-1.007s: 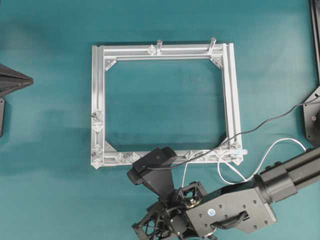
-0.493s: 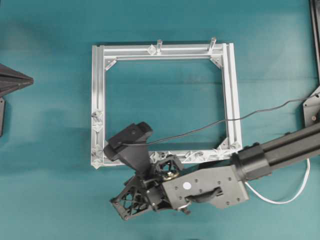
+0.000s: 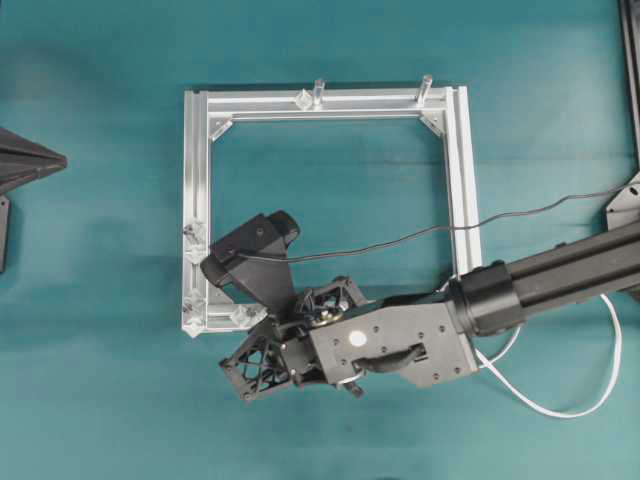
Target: Move the cable alternately left and right between 8 closely spaced pins so it hooks onto each one.
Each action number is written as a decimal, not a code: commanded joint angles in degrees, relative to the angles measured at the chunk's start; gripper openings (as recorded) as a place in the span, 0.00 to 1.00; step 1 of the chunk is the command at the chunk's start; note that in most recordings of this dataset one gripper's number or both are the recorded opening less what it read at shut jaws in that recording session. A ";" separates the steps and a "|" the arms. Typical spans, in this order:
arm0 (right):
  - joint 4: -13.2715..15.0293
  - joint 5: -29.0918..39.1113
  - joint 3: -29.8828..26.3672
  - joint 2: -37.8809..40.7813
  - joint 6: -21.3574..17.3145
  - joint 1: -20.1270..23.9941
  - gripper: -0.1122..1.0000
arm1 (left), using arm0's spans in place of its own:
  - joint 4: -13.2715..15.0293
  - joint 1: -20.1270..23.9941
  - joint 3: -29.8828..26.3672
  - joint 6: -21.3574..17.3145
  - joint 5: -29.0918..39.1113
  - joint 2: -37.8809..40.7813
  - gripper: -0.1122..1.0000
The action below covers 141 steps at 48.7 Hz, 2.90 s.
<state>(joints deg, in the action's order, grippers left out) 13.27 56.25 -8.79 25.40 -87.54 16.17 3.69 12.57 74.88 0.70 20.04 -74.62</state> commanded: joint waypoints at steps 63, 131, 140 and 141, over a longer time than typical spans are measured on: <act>0.35 1.85 0.09 -1.49 0.18 -1.32 0.22 | 0.09 0.18 -0.53 0.26 -0.26 0.44 0.10; 0.53 1.32 -0.44 -1.41 12.74 -13.54 0.22 | 0.09 0.18 -0.53 0.26 -0.26 0.44 0.10; 0.44 -2.11 -1.85 -0.97 12.74 -14.59 0.22 | 0.09 0.09 -0.53 0.26 -0.26 0.35 0.10; 0.44 -2.29 -2.11 -0.79 12.74 -14.68 0.22 | 0.09 0.09 -0.53 0.26 -0.26 0.44 0.10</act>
<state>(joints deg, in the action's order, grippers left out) 13.45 55.02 -8.70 25.49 -74.97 2.20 3.69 12.57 74.88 0.62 20.04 -74.62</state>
